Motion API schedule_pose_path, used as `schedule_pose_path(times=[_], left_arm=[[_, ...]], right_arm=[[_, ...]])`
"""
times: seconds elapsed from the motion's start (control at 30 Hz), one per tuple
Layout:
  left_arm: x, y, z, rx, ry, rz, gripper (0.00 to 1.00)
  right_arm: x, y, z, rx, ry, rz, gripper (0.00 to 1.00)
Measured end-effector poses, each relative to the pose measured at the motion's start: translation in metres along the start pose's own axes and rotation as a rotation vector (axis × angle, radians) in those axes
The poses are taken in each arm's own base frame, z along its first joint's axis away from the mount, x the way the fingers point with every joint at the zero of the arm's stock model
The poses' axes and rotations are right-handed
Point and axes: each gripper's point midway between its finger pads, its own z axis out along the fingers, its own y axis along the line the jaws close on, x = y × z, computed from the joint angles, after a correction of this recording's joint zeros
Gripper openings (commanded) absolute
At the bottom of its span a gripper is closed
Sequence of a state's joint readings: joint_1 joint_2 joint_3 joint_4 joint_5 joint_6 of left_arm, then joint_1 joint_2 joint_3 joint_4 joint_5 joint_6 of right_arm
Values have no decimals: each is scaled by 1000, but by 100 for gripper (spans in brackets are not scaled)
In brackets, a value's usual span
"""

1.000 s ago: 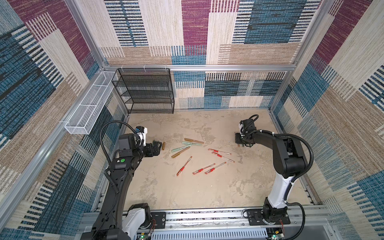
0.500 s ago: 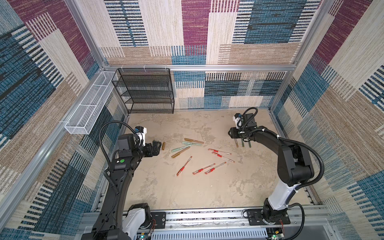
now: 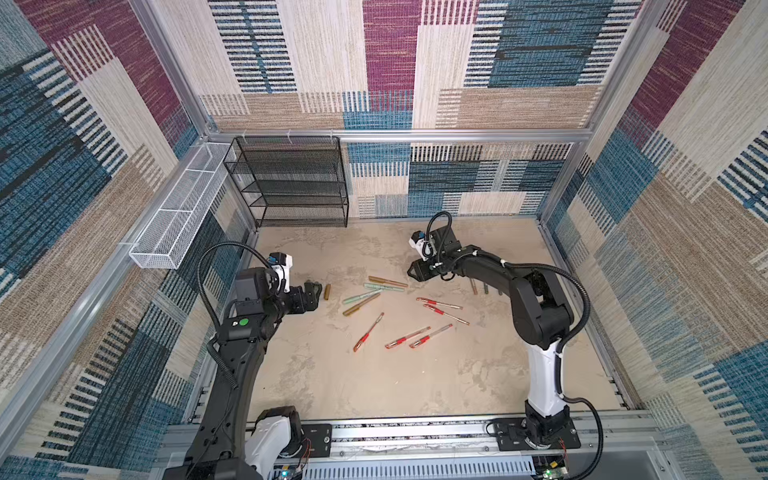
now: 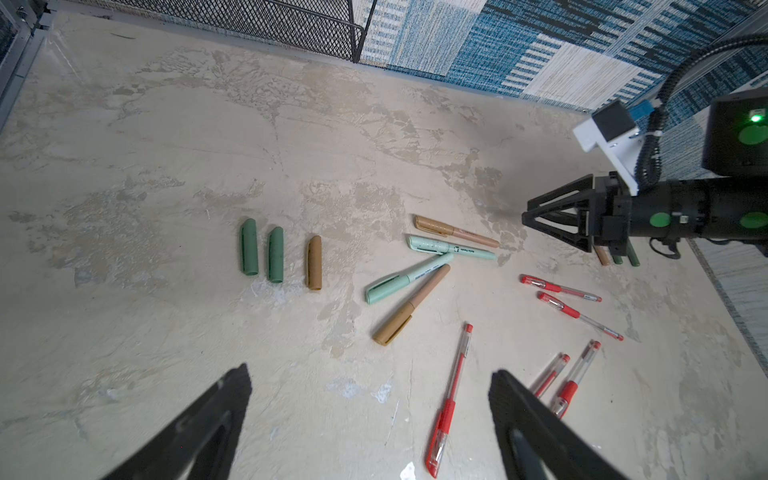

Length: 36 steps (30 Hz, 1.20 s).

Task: Open the pen caps
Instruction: 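Move the right gripper to the second tan capped pen and grasp it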

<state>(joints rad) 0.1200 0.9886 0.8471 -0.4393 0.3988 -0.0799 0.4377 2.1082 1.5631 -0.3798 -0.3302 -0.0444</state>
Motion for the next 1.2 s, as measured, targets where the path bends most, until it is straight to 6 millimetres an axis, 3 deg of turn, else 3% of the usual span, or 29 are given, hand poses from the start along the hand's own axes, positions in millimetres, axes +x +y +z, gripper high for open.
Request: schedule_pose_path(times=[0.17, 0.33, 0.57, 0.8, 1.2], left_arm=[[0, 0, 0, 0, 1, 0, 94], [1, 1, 1, -2, 4, -2, 94], [2, 2, 2, -4, 6, -5, 94], [2, 4, 2, -7, 6, -6, 93], [4, 5, 4, -9, 12, -8, 93]], right_arm=[[-8, 22, 27, -40, 32, -51, 48], [-1, 44, 44, -81, 76, -91, 47], [6, 44, 58, -81, 121, -97, 44], [5, 42, 66, -75, 123, -109, 35], [2, 14, 67, 70, 91, -119, 23]])
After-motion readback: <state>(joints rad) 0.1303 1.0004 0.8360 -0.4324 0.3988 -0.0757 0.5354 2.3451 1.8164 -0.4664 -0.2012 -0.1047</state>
